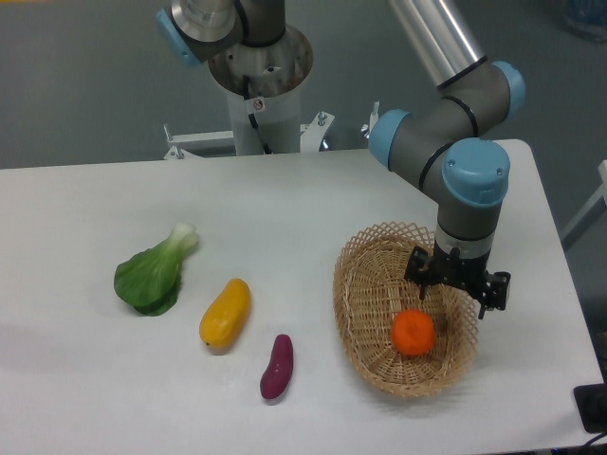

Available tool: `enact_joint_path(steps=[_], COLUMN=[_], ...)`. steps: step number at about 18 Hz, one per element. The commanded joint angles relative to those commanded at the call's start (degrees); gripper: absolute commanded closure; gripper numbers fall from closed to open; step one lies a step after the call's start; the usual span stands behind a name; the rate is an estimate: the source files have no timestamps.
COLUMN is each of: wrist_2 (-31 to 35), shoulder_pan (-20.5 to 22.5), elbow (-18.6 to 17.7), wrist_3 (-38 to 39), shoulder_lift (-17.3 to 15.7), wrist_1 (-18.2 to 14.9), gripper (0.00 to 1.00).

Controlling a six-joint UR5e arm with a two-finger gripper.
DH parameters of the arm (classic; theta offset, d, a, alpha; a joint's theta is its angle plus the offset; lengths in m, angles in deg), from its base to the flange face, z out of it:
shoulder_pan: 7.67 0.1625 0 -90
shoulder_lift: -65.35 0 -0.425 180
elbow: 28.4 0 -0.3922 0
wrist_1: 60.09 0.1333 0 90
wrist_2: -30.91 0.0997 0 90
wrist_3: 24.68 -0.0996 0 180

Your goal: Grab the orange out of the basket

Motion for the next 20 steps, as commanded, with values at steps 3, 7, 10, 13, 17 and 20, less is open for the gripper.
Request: enact_joint_path(steps=[3, 7, 10, 13, 17, 20], wrist_2=[0.00, 0.00, -0.17, -0.44, -0.88, -0.88], shoulder_pan=[0.00, 0.00, 0.00, 0.00, -0.09, -0.44], elbow=[-0.17, -0.09, -0.09, 0.09, 0.79, 0.79], wrist_3=[0.00, 0.61, 1.75, 3.42, 10.09, 12.47], shoulder_lift=[0.00, 0.00, 0.00, 0.00, 0.26, 0.79], wrist_1=[0.09, -0.09, -0.09, 0.09, 0.26, 1.14], gripper=[0.00, 0.00, 0.00, 0.00, 0.00, 0.00])
